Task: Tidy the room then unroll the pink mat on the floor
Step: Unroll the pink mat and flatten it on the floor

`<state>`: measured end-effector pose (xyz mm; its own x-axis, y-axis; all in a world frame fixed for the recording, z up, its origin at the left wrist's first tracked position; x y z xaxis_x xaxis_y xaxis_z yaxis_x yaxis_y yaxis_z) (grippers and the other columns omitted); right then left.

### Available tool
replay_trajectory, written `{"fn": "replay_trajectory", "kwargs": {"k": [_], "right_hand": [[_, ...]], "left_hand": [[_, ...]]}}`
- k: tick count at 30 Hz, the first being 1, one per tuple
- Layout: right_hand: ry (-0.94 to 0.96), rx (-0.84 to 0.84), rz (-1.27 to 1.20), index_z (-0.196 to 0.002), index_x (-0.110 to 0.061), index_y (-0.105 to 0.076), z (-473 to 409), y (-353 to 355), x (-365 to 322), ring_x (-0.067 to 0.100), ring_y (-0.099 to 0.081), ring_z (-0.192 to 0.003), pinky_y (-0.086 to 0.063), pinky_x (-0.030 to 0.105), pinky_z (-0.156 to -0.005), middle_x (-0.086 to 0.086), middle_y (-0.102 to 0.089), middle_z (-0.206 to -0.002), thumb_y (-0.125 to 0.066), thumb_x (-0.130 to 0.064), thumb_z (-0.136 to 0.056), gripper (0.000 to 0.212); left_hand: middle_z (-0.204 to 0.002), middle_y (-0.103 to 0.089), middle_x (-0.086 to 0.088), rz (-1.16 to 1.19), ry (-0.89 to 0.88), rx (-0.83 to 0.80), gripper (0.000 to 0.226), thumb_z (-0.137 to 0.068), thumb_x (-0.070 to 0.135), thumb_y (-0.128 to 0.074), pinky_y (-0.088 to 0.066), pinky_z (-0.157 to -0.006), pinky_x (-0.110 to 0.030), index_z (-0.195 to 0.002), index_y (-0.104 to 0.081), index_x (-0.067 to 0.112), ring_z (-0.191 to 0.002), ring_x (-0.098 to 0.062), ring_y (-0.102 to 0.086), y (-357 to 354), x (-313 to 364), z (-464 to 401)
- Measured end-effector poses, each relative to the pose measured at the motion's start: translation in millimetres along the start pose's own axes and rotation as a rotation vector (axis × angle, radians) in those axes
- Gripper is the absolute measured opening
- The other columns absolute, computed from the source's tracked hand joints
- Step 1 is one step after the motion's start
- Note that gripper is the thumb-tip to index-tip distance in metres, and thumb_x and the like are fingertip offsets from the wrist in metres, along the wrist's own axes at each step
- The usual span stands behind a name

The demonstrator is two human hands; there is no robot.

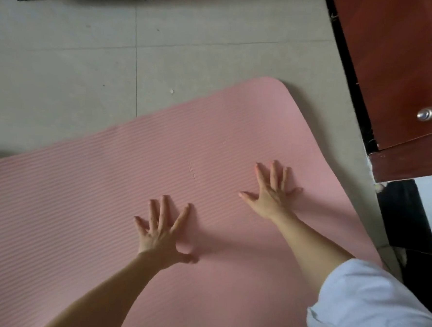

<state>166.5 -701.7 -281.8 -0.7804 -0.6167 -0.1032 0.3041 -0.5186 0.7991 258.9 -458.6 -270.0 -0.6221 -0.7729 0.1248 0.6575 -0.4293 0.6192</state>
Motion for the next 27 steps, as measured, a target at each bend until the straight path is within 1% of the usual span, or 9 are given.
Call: {"fn": "replay_trajectory", "kwargs": {"k": [3, 7, 13, 15, 18, 22, 24, 25, 27], "right_hand": [[-0.035, -0.017, -0.057, -0.147, -0.040, 0.004, 5, -1, 5, 0.033, 0.024, -0.143, -0.004, 0.075, -0.105, -0.001, 0.024, -0.157, -0.046, -0.070, -0.077, 0.091], [-0.095, -0.032, -0.129, -0.148, -0.035, 0.000, 22, -6, 20, 0.035, 0.023, -0.143, -0.009, 0.072, -0.107, 0.003, 0.025, -0.157, -0.055, -0.063, -0.077, 0.095], [-0.171, -0.058, -0.182, -0.148, -0.033, 0.008, 50, -26, 27, 0.038, 0.027, -0.141, -0.010, 0.070, -0.108, 0.007, 0.031, -0.154, -0.056, -0.063, -0.077, 0.100], [-0.182, -0.053, -0.194, -0.148, -0.033, 0.010, 49, -28, 26, 0.039, 0.028, -0.140, -0.009, 0.071, -0.107, 0.007, 0.033, -0.154, -0.055, -0.064, -0.076, 0.102], [-0.195, -0.056, -0.185, -0.148, -0.033, 0.011, 48, -27, 24, 0.039, 0.029, -0.140, -0.009, 0.072, -0.106, 0.007, 0.034, -0.153, -0.054, -0.065, -0.077, 0.102], [-0.242, -0.077, -0.159, -0.148, -0.031, 0.010, 50, -21, 20, 0.039, 0.026, -0.141, -0.010, 0.070, -0.106, 0.010, 0.032, -0.154, -0.055, -0.061, -0.079, 0.099], [-0.252, -0.064, -0.097, -0.150, -0.027, 0.006, 52, -15, 8, 0.038, 0.018, -0.144, -0.010, 0.069, -0.109, 0.010, 0.026, -0.156, -0.055, -0.048, -0.085, 0.091], [-0.218, -0.052, -0.050, -0.150, -0.026, 0.002, 53, -11, -8, 0.037, 0.016, -0.145, -0.009, 0.068, -0.111, 0.010, 0.023, -0.157, -0.052, -0.035, -0.088, 0.083], [-0.052, -0.050, 0.054, -0.150, -0.028, -0.003, 56, -10, -44, 0.035, 0.016, -0.145, -0.008, 0.066, -0.112, 0.008, 0.018, -0.159, -0.044, -0.014, -0.088, 0.076]], "left_hand": [[-0.145, 0.044, -0.017, -0.018, -0.029, 0.028, 0.131, -0.056, 0.068, -0.071, 0.009, -0.103, -0.074, -0.140, 0.027, 0.040, -0.120, -0.038, 0.047, 5, -1, -10], [-0.149, 0.039, -0.016, -0.128, -0.127, 0.057, 0.132, -0.054, 0.068, -0.071, 0.003, -0.105, -0.074, -0.130, 0.033, 0.041, -0.134, -0.043, 0.036, 24, -6, -27], [-0.150, 0.038, -0.014, -0.317, -0.227, 0.073, 0.131, -0.054, 0.068, -0.071, 0.001, -0.105, -0.074, -0.129, 0.033, 0.042, -0.138, -0.043, 0.031, 49, -10, -46], [-0.152, 0.034, -0.014, -0.350, -0.230, 0.108, 0.132, -0.053, 0.068, -0.072, -0.002, -0.107, -0.072, -0.135, 0.028, 0.042, -0.140, -0.042, 0.027, 52, -8, -48], [-0.155, 0.027, -0.012, -0.357, -0.213, 0.172, 0.127, -0.053, 0.065, -0.075, -0.007, -0.114, -0.064, -0.143, 0.013, 0.046, -0.144, -0.040, 0.020, 52, -3, -44], [-0.158, 0.022, -0.005, -0.284, -0.216, 0.158, 0.105, -0.068, 0.062, -0.066, -0.008, -0.117, -0.056, -0.146, 0.002, 0.044, -0.146, -0.033, 0.015, 45, -5, -31], [-0.159, 0.017, 0.000, -0.179, -0.252, 0.104, 0.086, -0.079, 0.053, -0.060, -0.007, -0.119, -0.052, -0.147, -0.008, 0.041, -0.147, -0.029, 0.014, 48, -10, -24], [-0.160, 0.012, 0.002, -0.135, -0.272, 0.082, 0.078, -0.083, 0.046, -0.058, -0.010, -0.119, -0.050, -0.147, -0.014, 0.038, -0.148, -0.025, 0.011, 54, -18, -21], [-0.161, 0.001, 0.002, -0.066, -0.261, 0.065, 0.066, -0.089, 0.037, -0.054, -0.017, -0.119, -0.048, -0.146, -0.022, 0.032, -0.149, -0.020, 0.003, 69, -37, -10]]}}
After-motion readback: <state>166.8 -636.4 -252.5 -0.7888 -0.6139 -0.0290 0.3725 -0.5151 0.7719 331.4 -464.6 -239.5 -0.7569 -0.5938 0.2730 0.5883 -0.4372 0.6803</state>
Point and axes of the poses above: each hand's wrist, its own z-axis away from the middle knuckle, its own y-axis out of the back of the hand, x = y × z, the point moved 1 cm from there along -z, towards the middle knuckle
